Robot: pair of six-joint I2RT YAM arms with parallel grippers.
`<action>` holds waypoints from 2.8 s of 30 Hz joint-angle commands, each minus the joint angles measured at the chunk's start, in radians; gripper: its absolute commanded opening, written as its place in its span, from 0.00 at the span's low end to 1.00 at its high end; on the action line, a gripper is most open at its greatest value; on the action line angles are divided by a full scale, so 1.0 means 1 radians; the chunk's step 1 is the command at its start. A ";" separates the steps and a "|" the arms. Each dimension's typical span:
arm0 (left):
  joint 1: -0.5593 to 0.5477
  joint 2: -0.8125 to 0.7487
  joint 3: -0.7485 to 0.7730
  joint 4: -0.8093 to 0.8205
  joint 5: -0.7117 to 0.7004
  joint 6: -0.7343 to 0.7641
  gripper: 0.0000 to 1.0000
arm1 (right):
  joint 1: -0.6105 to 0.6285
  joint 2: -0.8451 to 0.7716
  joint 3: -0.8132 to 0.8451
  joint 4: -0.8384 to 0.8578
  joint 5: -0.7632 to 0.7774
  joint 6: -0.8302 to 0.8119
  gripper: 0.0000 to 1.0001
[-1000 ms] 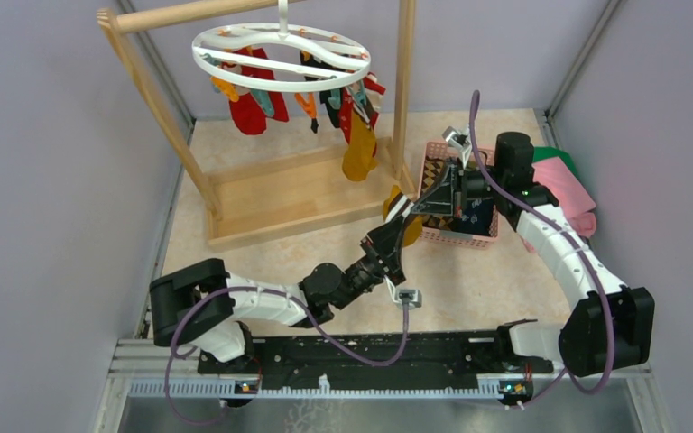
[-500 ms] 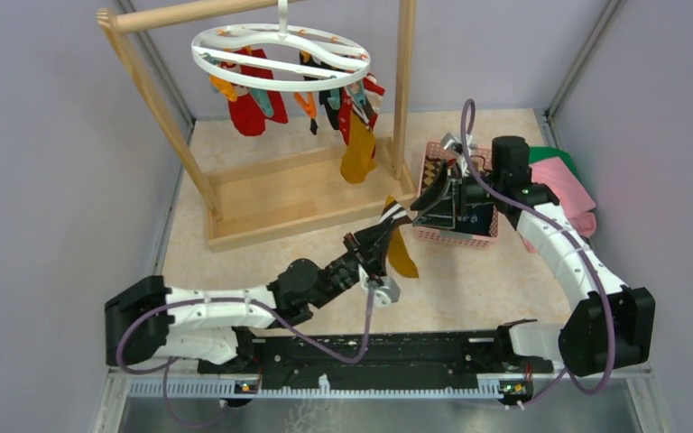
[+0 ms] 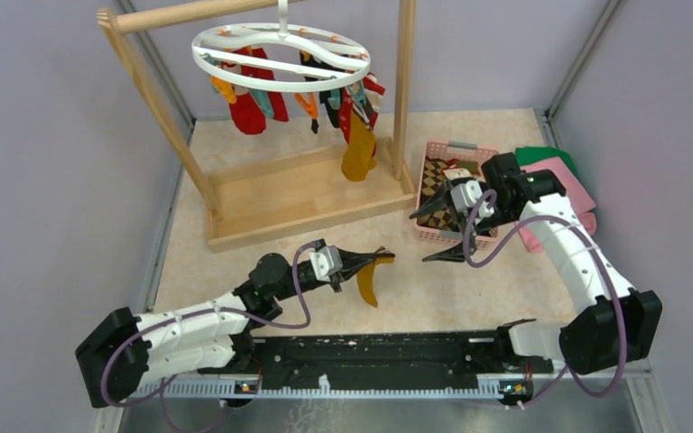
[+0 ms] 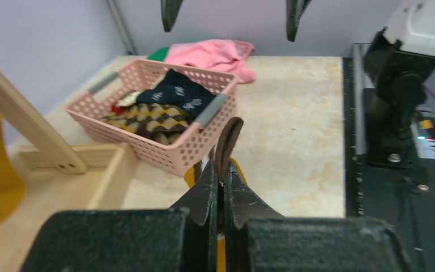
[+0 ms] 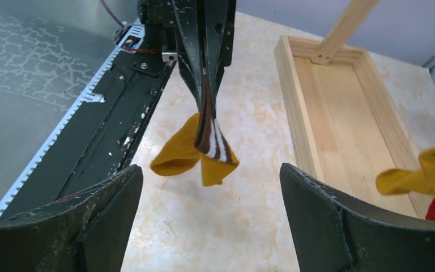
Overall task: Clip the socks to the hanger
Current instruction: Pick up the sock from the bin.
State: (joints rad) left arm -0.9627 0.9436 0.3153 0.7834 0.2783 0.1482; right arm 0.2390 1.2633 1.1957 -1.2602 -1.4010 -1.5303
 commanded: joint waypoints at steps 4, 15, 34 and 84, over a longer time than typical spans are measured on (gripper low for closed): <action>0.013 0.028 -0.041 0.205 0.134 -0.223 0.00 | 0.072 0.037 -0.041 0.067 -0.052 -0.046 0.84; 0.019 0.137 -0.035 0.343 0.109 -0.305 0.00 | 0.169 0.003 -0.155 0.518 0.049 0.475 0.63; 0.023 0.142 -0.078 0.403 0.043 -0.316 0.21 | 0.207 0.026 -0.108 0.491 0.038 0.548 0.00; 0.104 0.269 -0.094 0.577 0.178 -0.505 0.64 | 0.184 0.046 -0.066 0.565 0.108 0.763 0.00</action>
State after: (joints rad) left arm -0.8623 1.1973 0.1932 1.3045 0.4389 -0.3637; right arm 0.4290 1.3125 1.0950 -0.7235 -1.2797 -0.7727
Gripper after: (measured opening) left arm 0.652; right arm 0.014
